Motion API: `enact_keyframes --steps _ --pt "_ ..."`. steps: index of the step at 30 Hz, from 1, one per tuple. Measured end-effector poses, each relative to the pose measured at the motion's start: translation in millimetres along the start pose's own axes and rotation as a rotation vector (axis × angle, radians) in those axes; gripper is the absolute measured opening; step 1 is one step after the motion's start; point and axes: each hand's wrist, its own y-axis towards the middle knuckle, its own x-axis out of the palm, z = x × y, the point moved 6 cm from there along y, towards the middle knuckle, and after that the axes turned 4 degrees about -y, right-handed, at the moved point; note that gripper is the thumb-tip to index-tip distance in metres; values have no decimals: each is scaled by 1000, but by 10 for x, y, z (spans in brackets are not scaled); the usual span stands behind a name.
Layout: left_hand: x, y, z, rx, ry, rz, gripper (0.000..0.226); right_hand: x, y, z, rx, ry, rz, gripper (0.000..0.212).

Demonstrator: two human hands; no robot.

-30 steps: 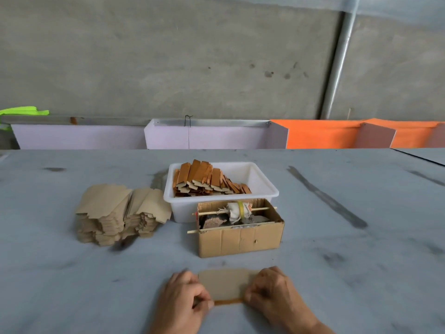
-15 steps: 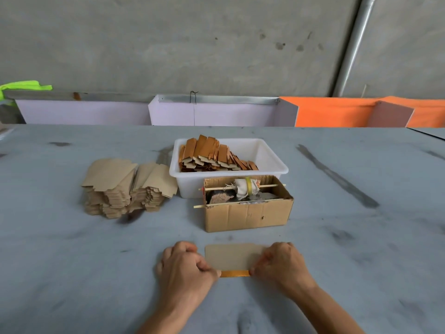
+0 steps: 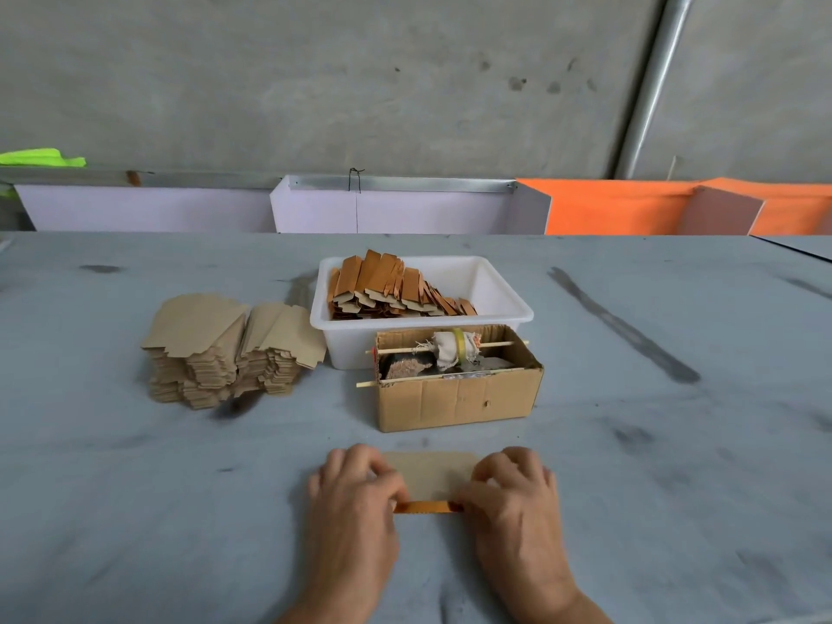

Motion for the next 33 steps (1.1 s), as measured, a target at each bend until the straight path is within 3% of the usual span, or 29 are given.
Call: enact_keyframes --steps 3,8,10,13,16,18,21,24,30,33 --pt "15 -54 273 288 146 -8 23 23 -44 -178 -191 -130 26 13" --pt "53 -173 246 341 232 -71 20 45 -116 -107 -236 -200 -19 12" --pt "41 -197 173 320 175 -74 13 13 -130 -10 -204 -163 -64 13" --pt "80 -188 104 195 105 -167 31 -1 -96 41 -127 -112 -154 20" --pt "69 -5 52 48 137 -228 9 30 -82 61 -17 -17 -239 20" --pt "33 172 -50 -38 104 -137 20 82 -98 114 55 41 -317 22" --pt "124 345 -147 -114 111 -202 27 122 -103 193 113 88 -378 18" --pt "237 398 -190 -138 133 -314 28 151 -51 232 161 130 -365 15" --pt "280 410 -169 -140 200 -370 19 158 88 272 226 189 -404 8" --pt "299 397 -140 -145 246 -379 20 168 255 244 124 135 -446 24"
